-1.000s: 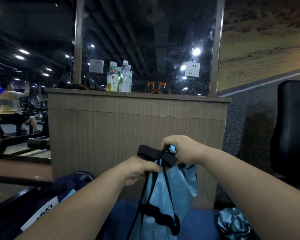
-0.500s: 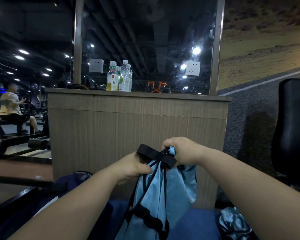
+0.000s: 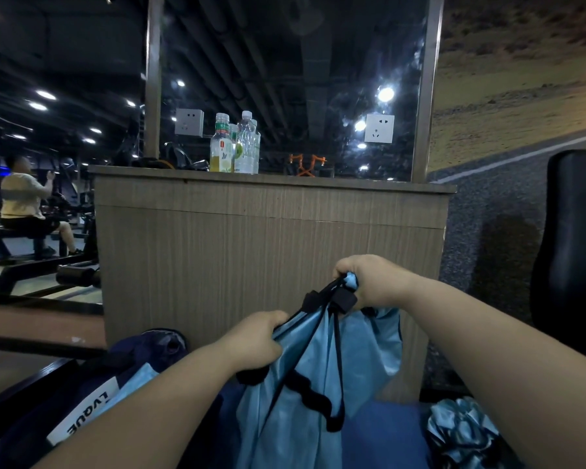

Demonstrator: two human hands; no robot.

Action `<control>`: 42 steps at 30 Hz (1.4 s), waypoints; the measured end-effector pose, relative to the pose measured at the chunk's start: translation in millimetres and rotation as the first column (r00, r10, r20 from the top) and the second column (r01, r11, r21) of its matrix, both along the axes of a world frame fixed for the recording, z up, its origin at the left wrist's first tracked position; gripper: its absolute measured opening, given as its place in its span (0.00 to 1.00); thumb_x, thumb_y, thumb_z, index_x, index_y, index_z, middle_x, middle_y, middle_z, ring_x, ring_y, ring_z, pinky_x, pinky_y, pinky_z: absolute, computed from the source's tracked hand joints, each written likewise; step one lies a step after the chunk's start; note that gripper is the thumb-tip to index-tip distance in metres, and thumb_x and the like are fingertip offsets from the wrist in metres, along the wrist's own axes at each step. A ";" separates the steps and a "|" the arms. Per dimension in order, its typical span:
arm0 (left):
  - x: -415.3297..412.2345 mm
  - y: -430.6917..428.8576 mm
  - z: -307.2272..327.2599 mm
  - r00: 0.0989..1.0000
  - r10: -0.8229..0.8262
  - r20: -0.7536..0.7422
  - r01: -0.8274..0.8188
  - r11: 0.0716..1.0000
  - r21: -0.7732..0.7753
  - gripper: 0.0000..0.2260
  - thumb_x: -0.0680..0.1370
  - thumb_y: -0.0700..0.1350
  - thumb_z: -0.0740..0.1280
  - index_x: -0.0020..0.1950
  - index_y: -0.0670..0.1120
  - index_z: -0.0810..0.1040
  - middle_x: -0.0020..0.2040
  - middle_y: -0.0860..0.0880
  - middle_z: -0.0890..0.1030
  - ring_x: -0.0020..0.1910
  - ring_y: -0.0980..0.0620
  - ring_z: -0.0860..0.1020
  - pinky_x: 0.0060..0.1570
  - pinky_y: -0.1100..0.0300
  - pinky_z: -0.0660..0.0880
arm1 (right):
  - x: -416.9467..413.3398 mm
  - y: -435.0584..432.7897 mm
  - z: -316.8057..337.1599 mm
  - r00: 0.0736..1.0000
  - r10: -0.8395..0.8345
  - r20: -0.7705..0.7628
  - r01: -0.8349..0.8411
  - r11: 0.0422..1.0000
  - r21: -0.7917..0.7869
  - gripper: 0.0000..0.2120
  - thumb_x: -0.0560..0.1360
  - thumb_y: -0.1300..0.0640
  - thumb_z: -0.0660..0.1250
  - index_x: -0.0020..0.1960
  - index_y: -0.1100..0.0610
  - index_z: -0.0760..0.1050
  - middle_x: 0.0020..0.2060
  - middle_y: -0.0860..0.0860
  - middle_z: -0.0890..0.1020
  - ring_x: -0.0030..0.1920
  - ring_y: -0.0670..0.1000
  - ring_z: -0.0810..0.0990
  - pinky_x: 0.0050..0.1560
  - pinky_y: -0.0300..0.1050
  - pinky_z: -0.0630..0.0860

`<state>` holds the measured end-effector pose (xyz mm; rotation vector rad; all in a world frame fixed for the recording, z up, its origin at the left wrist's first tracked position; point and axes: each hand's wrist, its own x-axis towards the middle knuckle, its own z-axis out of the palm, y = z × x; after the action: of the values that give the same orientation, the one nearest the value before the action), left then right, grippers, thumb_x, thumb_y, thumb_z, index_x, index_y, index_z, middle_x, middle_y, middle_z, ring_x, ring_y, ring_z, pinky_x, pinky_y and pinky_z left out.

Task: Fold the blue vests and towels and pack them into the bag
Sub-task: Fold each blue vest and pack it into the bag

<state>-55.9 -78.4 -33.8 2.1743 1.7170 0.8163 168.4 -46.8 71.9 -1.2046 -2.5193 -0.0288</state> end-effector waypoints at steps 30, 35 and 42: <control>58.0 -0.8 -3.2 0.834 -0.071 0.547 0.021 0.995 0.098 0.16 0.74 0.58 0.70 0.39 0.46 0.74 0.39 0.52 0.77 0.34 0.59 0.76 0.37 0.66 0.69 | -21.5 -9.9 -0.9 0.974 -0.221 -0.060 0.228 0.958 0.173 0.15 0.66 0.45 0.73 0.37 0.51 0.68 0.36 0.46 0.75 0.37 0.48 0.74 0.32 0.43 0.68; 58.3 7.7 2.7 0.868 0.081 0.489 -0.154 0.982 0.110 0.09 0.75 0.49 0.71 0.43 0.45 0.76 0.37 0.49 0.80 0.34 0.53 0.79 0.33 0.61 0.74 | -29.5 -11.1 -0.8 0.965 -0.254 -0.059 0.260 0.949 0.180 0.15 0.67 0.45 0.72 0.36 0.50 0.68 0.35 0.46 0.75 0.36 0.47 0.74 0.33 0.42 0.68; 35.4 4.7 6.3 0.934 0.018 0.357 -0.026 1.000 0.018 0.09 0.72 0.43 0.68 0.32 0.50 0.76 0.32 0.54 0.78 0.32 0.56 0.76 0.34 0.64 0.71 | -18.7 -3.7 -3.6 0.947 -0.316 -0.052 0.320 0.936 0.144 0.15 0.66 0.45 0.74 0.38 0.50 0.70 0.38 0.47 0.77 0.38 0.48 0.76 0.32 0.42 0.69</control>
<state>-20.5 -73.7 -27.4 1.8760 1.5548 1.1594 149.6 -50.4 68.3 -1.5222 -2.2268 -0.2749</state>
